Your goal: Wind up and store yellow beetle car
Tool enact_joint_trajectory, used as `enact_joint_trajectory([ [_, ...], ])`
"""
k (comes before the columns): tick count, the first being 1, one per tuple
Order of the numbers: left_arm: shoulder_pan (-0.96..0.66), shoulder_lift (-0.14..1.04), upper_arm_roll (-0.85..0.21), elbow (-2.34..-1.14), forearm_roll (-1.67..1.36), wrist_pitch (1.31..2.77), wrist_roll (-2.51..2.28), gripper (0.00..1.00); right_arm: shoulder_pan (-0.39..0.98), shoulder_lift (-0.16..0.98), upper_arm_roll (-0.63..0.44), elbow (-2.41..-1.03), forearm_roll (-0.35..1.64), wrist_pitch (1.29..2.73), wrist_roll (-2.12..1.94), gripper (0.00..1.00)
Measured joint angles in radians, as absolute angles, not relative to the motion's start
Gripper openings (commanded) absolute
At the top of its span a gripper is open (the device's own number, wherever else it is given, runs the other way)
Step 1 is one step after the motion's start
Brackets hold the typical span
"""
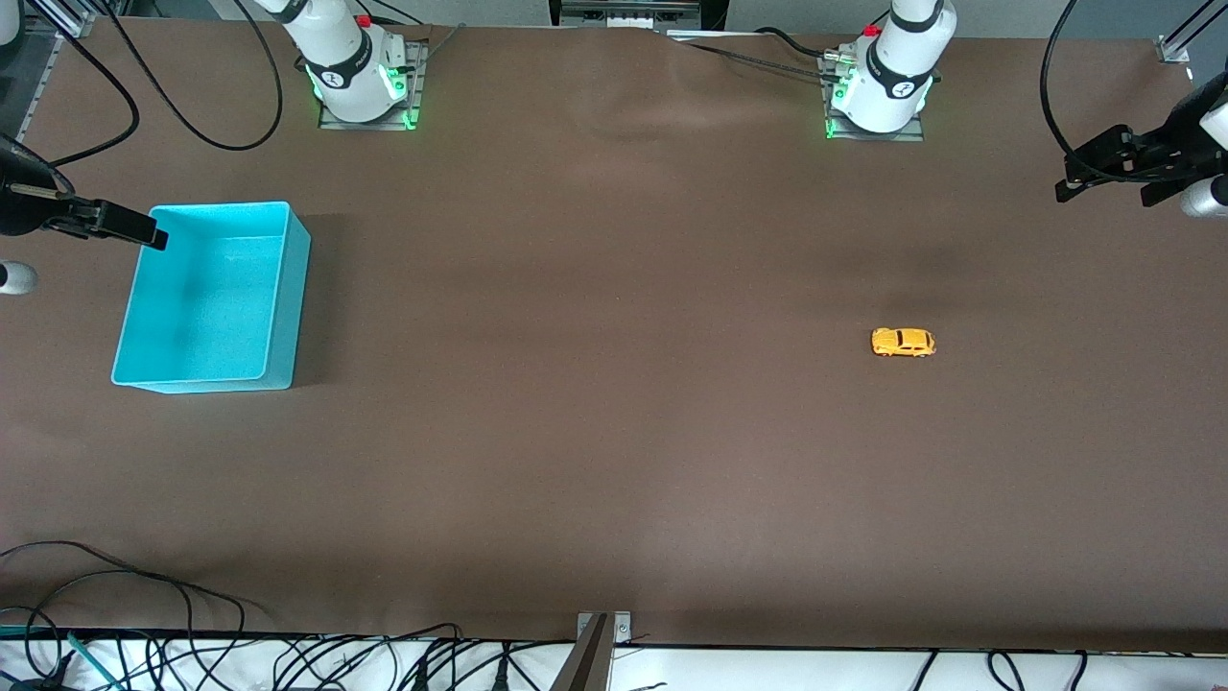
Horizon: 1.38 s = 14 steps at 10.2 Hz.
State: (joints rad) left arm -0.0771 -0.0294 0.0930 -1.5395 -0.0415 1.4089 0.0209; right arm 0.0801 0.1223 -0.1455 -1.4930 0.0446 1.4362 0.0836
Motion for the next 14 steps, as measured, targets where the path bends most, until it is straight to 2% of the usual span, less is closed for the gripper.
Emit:
enact_joint_trajectory([
  [5,-0.075,-0.024,0.097,-1.539,-0.02,1.411,0.021,1.0,0.08,0.124,-0.146,-1.493,0.045,1.436,0.084,1.0],
  [7,-0.058,-0.001,0.103,-1.548,-0.005,1.455,0.019,1.0,0.08,0.124,-0.146,-1.493,0.045,1.436,0.084,1.0],
  [9,-0.042,0.018,0.107,-1.597,0.01,1.527,0.019,1.0,0.08,0.124,-0.146,-1.493,0.045,1.436,0.084,1.0],
  [14,-0.041,0.024,0.106,-1.715,0.015,1.596,0.019,1.0,0.08,0.124,-0.146,-1.494,0.045,1.436,0.084,1.0],
])
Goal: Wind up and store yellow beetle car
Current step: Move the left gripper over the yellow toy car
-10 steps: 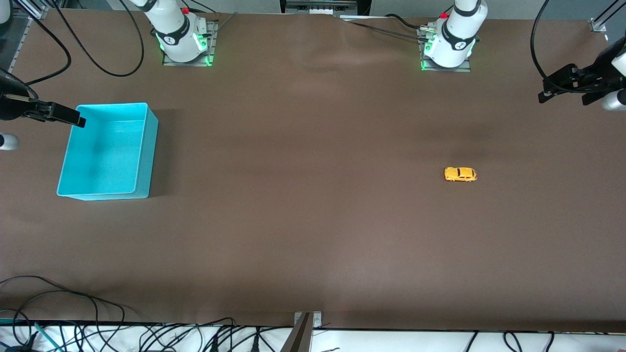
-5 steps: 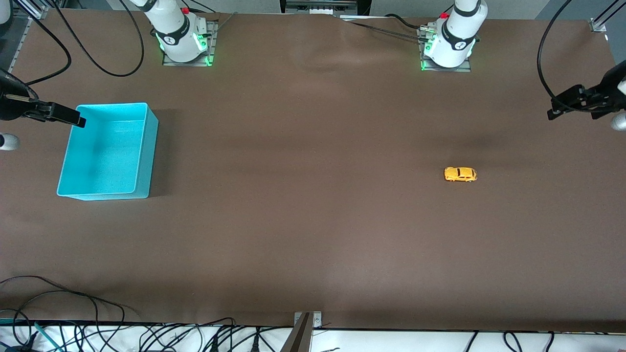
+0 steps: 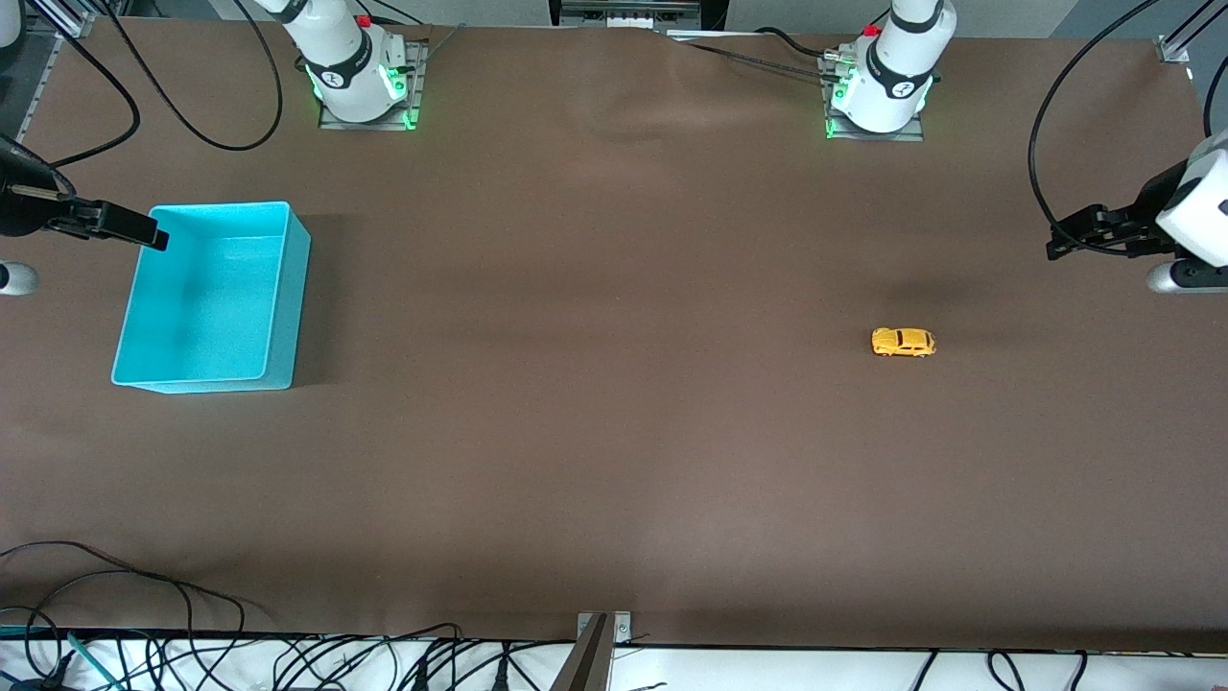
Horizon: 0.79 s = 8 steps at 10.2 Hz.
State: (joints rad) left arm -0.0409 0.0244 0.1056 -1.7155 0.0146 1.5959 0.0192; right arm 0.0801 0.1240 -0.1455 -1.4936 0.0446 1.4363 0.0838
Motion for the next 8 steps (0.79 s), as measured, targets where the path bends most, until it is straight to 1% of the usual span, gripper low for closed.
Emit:
enact_joint_trajectory([
  [3,-0.041,0.026,0.106,-1.804,0.015,1.687,0.019,1.0,0.08,0.124,-0.146,-1.494,0.045,1.436,0.084,1.0],
  [8,-0.041,0.03,0.105,-1.979,0.015,1.903,0.019,1.0,0.08,0.126,-0.146,-1.494,0.045,1.436,0.084,1.0],
])
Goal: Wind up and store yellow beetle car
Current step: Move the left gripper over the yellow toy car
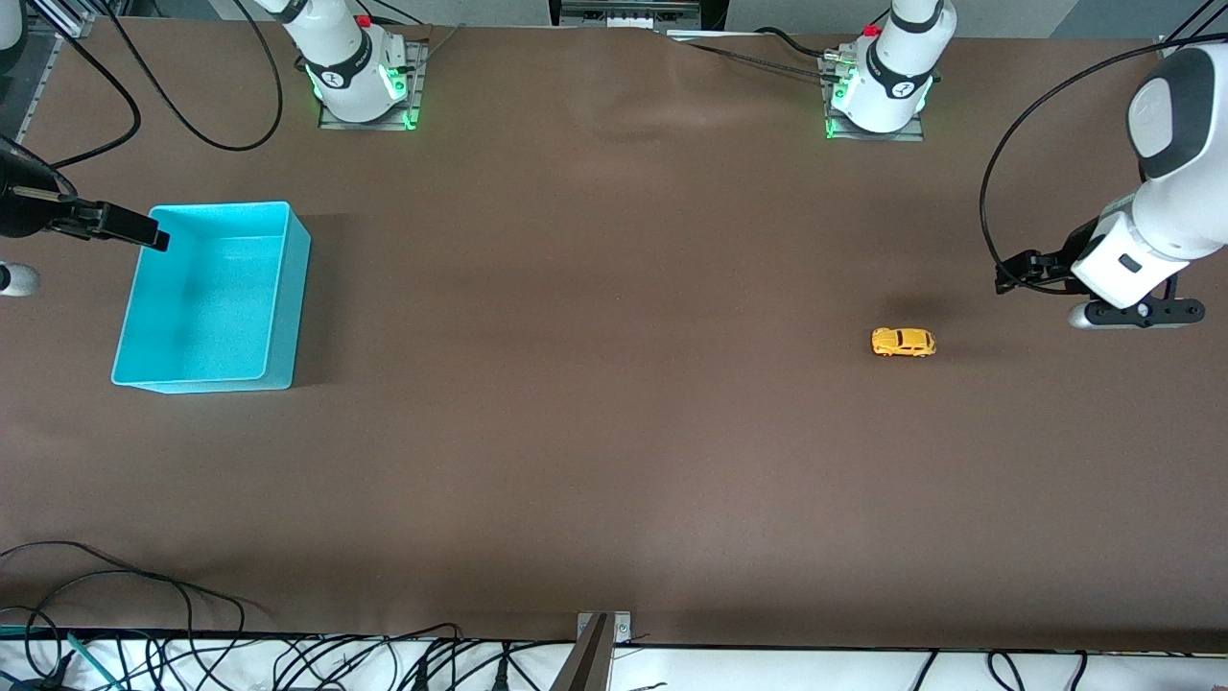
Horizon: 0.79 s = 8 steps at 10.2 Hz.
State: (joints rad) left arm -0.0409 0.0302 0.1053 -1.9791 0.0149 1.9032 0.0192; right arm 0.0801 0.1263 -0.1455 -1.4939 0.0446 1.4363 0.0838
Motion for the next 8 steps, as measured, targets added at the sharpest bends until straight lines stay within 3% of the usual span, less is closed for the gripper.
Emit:
enact_joint_trajectory([
  [8,-0.049,0.033,0.088,-2.265,0.015,2.294,0.098,1.0,0.08,0.127,-0.146,-1.494,0.045,1.436,0.084,1.0],
])
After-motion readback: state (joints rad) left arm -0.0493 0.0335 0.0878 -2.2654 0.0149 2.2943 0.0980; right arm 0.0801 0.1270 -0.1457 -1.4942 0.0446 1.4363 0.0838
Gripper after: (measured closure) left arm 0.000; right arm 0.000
